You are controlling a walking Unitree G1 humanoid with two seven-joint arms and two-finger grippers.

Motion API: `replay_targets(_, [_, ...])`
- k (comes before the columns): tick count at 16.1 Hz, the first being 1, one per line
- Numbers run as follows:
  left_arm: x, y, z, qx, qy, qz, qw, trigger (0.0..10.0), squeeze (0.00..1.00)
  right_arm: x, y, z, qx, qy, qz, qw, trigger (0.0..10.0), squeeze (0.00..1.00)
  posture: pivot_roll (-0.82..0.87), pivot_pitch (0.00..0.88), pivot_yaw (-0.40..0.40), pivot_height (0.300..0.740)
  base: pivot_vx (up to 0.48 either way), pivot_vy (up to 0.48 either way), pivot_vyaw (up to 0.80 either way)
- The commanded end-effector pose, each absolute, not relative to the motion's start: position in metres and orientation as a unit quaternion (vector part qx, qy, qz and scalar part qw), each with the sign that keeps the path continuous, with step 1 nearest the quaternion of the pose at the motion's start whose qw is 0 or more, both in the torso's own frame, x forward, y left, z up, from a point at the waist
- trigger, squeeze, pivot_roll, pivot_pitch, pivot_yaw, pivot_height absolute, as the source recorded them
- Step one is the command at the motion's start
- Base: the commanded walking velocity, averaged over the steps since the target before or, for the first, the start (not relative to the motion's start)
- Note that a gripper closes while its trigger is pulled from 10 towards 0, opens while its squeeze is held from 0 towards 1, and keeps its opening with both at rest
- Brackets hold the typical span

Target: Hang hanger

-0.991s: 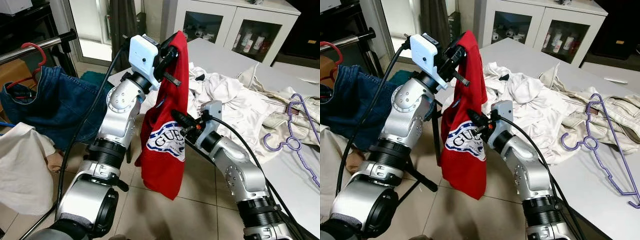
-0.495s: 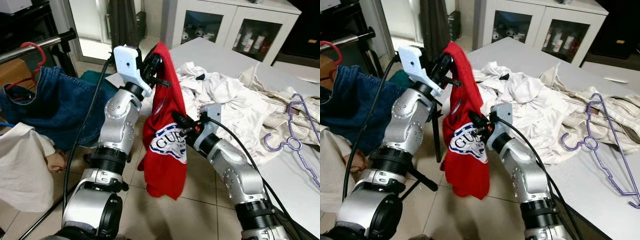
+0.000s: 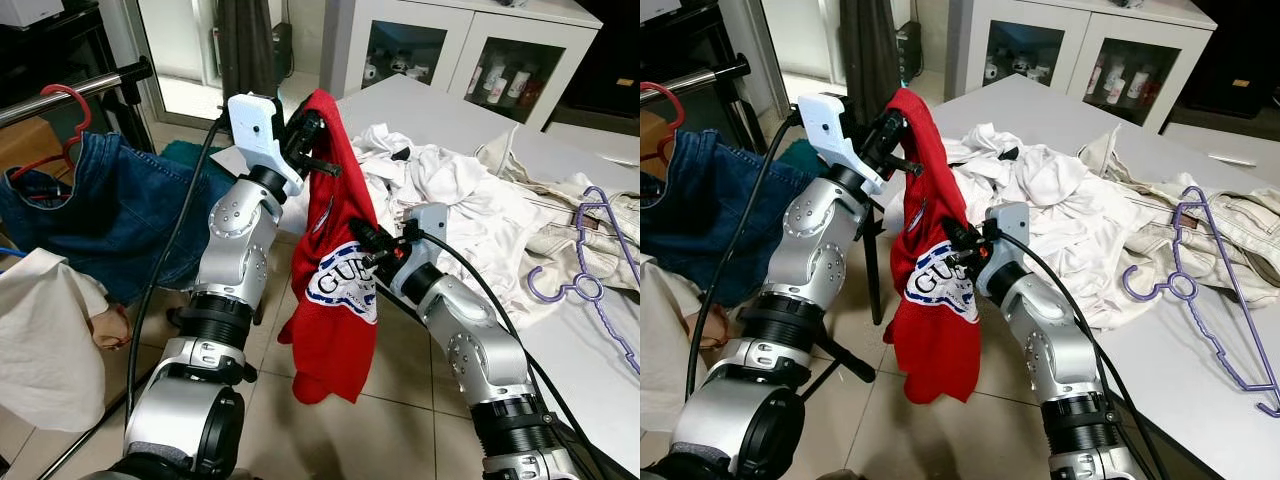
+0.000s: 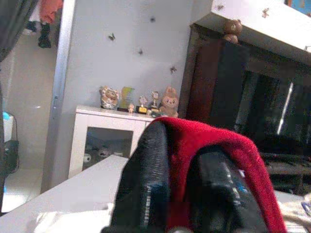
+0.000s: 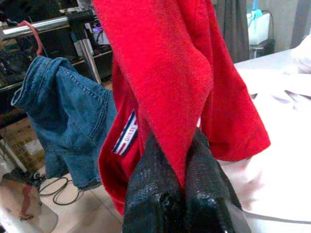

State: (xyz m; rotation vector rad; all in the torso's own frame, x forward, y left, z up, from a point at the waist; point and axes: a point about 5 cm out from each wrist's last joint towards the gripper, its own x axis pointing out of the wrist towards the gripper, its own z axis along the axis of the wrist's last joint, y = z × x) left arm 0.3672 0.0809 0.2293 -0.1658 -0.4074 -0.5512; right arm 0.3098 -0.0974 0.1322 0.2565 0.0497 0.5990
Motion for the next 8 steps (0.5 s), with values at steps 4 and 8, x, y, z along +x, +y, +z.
replay_targets(4, [0.37, 0.082, 0.217, -0.041, -0.156, -0.252, 0.954, 10.0, 0.23, 0.316, -0.108, 0.138, 0.125, 0.004, 0.251, 0.96, 0.0, 0.0, -0.03, 0.0, -0.029, 0.74, 0.0, 0.0, 0.0])
replay_targets(8, [0.369, 0.094, 0.203, -0.032, -0.117, -0.254, 0.96, 10.0, 0.0, 0.325, -0.126, 0.136, 0.117, 0.002, 0.18, 0.977, 0.0, 0.0, -0.02, 0.0, -0.034, 0.74, 0.0, 0.0, 0.0])
